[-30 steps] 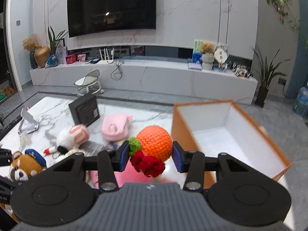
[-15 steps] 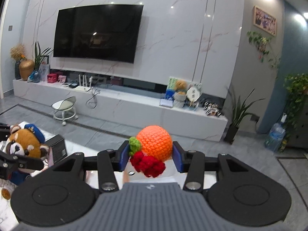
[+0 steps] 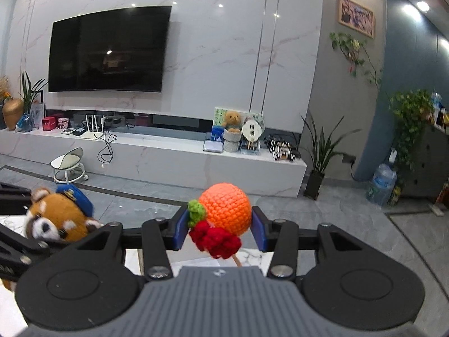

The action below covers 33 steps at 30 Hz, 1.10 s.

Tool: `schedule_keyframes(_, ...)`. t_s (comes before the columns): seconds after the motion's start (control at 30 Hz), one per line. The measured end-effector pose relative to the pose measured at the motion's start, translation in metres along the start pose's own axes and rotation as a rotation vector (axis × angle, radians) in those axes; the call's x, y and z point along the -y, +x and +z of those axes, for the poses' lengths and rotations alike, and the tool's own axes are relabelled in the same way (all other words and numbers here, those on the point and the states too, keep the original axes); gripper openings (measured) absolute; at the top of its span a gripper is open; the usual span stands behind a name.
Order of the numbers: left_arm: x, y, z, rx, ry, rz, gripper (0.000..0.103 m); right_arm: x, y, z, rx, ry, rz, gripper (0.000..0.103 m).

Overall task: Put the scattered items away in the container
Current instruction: 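Lift and carry the plush dog with left tool while right tool carries the orange to the box, then open right tool to drop the orange into the box while left tool releases the dog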

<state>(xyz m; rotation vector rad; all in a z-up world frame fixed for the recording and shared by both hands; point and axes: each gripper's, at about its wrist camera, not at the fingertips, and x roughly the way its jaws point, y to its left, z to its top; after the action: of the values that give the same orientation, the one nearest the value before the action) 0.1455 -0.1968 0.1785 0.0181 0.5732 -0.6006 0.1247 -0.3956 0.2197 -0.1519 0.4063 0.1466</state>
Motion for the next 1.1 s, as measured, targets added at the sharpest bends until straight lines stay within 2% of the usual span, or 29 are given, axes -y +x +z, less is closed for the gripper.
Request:
schedule_keyframes(0.23,0.000,0.053,-0.012,-0.075,-0.038,-0.022,0.070,0.013,0.046,-0.034,-0.099,0.002,0.004,0.049)
schedule_keyframes(0.6,-0.018,0.136,-0.048,-0.193,-0.131,-0.061,0.070,0.029,0.130,-0.109,-0.288,0.015,0.047,0.049)
schedule_keyframes(0.9,-0.031,0.180,-0.069,-0.286,-0.141,-0.063,0.070,0.035,0.182,-0.146,-0.399,0.002,0.054,0.049)
schedule_keyframes(1.1,-0.034,0.196,-0.071,-0.324,-0.131,-0.056,0.070,0.040,0.200,-0.156,-0.436,0.009,0.058,0.049)
